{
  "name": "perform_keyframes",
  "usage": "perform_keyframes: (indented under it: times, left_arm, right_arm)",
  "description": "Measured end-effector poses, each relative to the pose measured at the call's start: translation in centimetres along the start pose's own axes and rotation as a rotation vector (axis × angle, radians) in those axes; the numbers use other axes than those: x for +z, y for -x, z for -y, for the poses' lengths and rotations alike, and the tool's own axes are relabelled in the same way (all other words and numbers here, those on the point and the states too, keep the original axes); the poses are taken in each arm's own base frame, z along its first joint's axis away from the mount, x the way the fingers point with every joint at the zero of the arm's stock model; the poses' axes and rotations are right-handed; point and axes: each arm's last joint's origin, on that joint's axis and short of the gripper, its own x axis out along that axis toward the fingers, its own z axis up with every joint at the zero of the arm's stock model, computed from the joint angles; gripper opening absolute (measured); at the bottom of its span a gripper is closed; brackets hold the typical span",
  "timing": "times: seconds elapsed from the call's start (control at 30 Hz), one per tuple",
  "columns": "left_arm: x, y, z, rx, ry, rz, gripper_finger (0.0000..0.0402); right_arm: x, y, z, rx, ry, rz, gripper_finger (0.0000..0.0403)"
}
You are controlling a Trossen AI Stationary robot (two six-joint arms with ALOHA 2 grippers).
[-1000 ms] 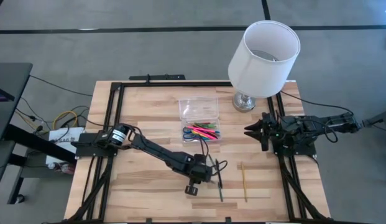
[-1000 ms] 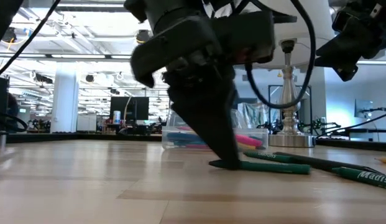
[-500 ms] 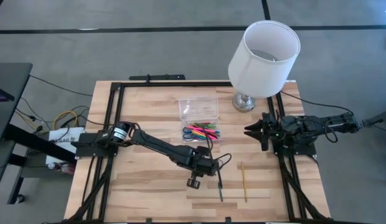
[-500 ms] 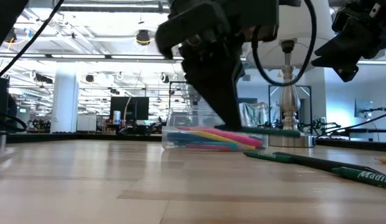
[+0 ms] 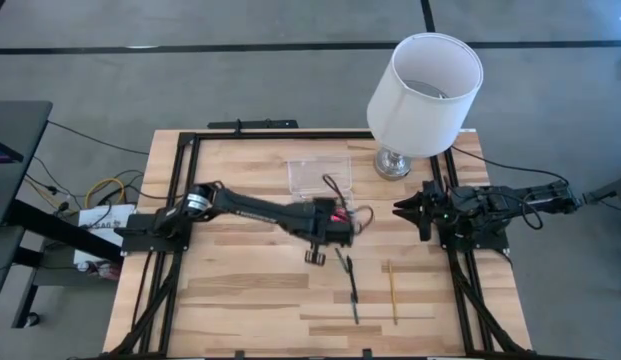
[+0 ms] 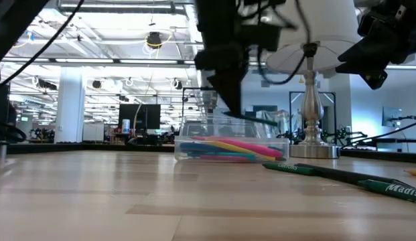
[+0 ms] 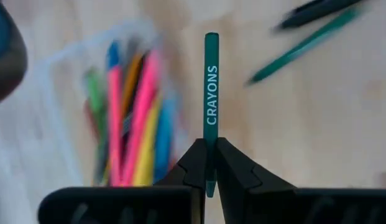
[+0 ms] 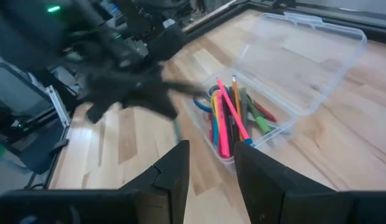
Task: Pick & place school supplies into a supply box
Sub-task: Put the green crayon into the transparent supply box
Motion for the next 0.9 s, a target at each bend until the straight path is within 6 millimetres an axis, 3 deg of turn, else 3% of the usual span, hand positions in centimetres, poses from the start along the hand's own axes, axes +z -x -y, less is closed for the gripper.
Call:
perform_keyframes:
  times: [0.37,0.73,0.9]
  left_arm:
    - [-2.3,-1.9,-7.7,0.017,0.087,-0.096,0.0011]
    - [-3.3,-2.5,-10.5,0.013,0.081,-0.110,0.0012]
    - [-3.6,-2.8,-11.5,-0.073,0.121,-0.085,0.0038]
  right_arm:
    - [-0.1,0.0,0.1,-0.008,-0.076,-0.009,0.0118]
    - [-0.1,-0.2,0.1,-0.034,-0.120,-0.010,0.0118]
    - [-0.3,-0.7,0.0,-0.057,-0.133,-0.039,0.0118]
